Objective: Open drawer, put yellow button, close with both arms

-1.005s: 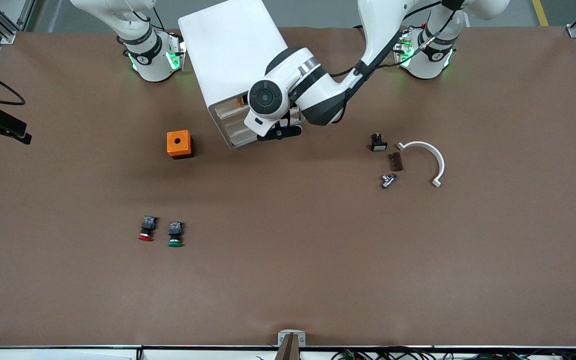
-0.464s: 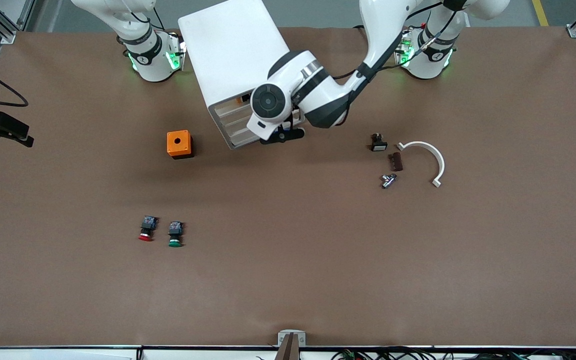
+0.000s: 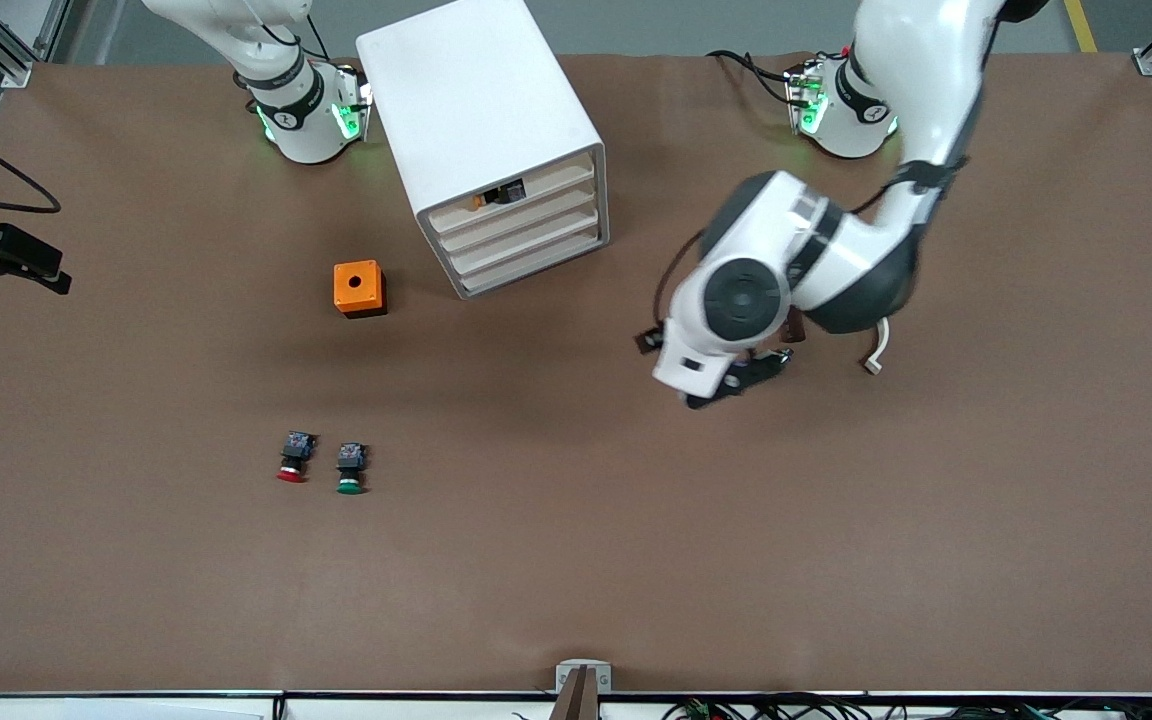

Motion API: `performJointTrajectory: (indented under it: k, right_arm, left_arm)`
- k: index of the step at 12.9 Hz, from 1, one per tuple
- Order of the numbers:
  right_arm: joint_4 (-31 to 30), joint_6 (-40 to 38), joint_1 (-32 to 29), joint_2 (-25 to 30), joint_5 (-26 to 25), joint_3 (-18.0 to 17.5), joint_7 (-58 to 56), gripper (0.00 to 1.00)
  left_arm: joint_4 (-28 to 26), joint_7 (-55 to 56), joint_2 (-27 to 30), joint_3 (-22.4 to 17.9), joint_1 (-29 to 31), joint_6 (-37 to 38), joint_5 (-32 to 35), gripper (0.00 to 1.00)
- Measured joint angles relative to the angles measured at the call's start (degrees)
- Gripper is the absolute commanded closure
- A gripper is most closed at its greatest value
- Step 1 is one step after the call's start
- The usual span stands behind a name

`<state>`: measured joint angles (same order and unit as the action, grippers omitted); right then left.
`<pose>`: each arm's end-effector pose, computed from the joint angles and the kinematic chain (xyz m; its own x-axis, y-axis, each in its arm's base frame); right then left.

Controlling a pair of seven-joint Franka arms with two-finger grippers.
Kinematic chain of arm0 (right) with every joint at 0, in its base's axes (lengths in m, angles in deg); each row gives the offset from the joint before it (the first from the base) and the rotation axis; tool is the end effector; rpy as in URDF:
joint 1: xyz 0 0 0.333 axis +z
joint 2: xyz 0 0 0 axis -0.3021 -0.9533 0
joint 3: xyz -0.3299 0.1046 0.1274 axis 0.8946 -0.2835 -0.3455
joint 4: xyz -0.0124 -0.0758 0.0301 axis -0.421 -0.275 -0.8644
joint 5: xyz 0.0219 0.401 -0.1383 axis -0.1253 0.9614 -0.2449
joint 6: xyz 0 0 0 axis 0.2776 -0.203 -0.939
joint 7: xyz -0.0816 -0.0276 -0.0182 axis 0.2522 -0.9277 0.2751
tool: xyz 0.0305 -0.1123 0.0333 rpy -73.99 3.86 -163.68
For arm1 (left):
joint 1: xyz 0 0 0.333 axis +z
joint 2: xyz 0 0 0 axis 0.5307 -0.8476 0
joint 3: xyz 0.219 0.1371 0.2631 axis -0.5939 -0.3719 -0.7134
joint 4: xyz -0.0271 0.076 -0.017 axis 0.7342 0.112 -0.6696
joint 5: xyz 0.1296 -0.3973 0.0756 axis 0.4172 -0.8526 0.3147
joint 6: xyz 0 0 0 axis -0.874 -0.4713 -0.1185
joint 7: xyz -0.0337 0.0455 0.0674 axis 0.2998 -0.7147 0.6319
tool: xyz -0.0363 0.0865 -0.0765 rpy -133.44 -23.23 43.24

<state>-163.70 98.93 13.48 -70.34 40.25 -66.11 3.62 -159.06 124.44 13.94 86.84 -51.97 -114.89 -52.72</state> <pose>0.5894 -0.0548 0.6492 0.9999 -0.0053 -0.0105 -0.0051 -0.9998 0.0186 0.6267 -0.3803 0.4242 0.8831 0.4006 -0.2443 0.3811 -0.9161 -0.1245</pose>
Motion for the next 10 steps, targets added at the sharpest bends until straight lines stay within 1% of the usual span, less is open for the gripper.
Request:
performJointTrajectory:
  k: [1, 3, 7, 10]
  right_arm:
    - [0.0, 0.0, -0.01, 0.0, 0.0, -0.01, 0.0, 0.0]
    - [-0.01, 0.03, -0.02, 0.0, 0.0, -0.04, 0.0, 0.0]
    - [-0.01, 0.1, -0.02, 0.0, 0.0, -0.06, 0.0, 0.0]
    - [-0.63, 0.36, -0.03, 0.41, 0.0, -0.09, 0.0, 0.0]
  left_arm:
    - [0.05, -1.16, 1.66, -0.01, 2.06, 0.1, 1.74, 0.0]
    - [0.06, -5.51, 4.84, -0.06, 6.41, 0.77, 3.19, 0.0]
    - [0.02, -17.2, 9.4, -0.08, 15.96, 1.82, 3.44, 0.0]
    - [0.05, -24.86, 12.99, -0.07, 20.63, 3.1, 3.44, 0.0]
